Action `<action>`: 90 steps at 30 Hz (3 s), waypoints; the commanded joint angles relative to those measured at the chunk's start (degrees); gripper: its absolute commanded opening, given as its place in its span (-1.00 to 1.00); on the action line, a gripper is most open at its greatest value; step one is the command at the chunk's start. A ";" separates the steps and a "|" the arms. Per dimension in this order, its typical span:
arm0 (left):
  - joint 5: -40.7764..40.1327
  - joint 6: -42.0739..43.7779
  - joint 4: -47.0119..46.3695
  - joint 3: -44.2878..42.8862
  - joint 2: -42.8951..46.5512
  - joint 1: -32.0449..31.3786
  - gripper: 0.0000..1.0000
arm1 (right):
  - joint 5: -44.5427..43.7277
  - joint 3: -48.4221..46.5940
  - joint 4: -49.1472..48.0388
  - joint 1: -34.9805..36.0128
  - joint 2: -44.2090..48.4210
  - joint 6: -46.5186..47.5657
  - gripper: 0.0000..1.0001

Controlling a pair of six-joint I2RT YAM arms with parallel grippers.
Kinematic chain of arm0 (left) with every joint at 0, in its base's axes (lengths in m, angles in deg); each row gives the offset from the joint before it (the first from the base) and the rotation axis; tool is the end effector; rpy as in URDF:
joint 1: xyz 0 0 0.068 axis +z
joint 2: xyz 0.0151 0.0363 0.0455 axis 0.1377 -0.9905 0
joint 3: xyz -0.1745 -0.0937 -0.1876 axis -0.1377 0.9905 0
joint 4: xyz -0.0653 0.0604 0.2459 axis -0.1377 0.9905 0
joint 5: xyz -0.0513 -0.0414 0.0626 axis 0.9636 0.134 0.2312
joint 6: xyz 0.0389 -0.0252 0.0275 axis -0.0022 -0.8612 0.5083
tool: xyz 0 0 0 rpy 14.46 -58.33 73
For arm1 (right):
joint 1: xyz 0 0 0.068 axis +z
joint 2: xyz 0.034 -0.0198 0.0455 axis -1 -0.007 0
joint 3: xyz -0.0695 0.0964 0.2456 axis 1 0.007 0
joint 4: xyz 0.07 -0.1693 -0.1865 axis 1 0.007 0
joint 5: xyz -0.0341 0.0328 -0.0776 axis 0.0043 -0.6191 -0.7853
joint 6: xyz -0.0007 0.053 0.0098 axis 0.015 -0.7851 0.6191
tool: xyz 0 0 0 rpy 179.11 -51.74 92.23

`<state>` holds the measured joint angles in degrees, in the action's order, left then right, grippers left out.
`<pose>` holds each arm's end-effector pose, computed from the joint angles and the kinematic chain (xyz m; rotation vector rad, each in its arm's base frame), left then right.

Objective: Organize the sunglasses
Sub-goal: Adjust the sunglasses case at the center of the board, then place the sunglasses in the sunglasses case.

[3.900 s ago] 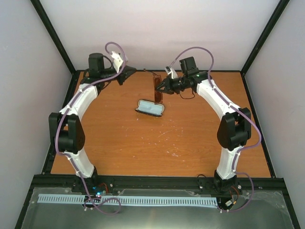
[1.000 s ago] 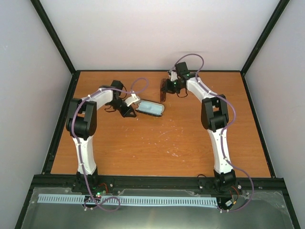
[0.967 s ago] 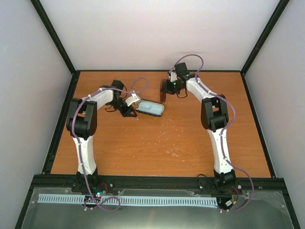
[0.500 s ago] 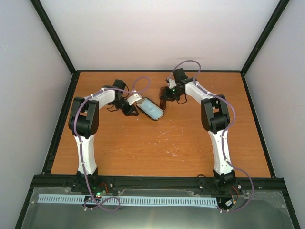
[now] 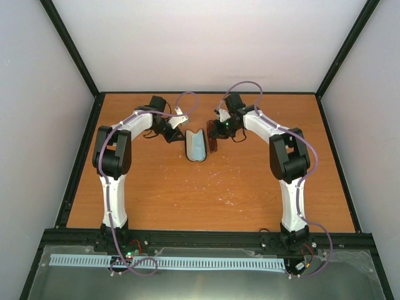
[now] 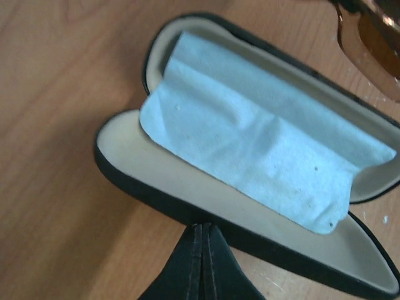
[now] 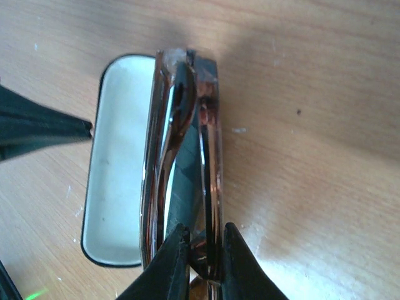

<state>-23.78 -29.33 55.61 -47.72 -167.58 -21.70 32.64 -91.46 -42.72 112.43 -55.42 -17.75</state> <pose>0.4168 -0.1231 0.1649 1.2320 2.3284 -0.7256 0.4181 0.1965 0.1890 -0.3362 2.7154 0.9604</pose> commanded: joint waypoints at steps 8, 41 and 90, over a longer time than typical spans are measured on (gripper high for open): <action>0.20 -1.10 -3.09 -2.02 -0.44 -0.55 -0.99 | -4.68 -6.08 11.42 -0.18 9.56 1.51 -0.94; 4.75 -12.39 -15.71 9.65 9.26 5.34 -0.99 | -7.73 -17.02 17.82 9.68 -8.00 -11.57 -0.94; 5.70 -13.30 -17.10 11.46 9.55 5.61 -0.99 | -15.41 -27.98 25.19 9.64 -16.87 -11.77 -0.45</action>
<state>-19.34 -42.03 39.52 -36.18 -160.28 -16.39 19.09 -116.40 -19.31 121.59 -71.37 -29.45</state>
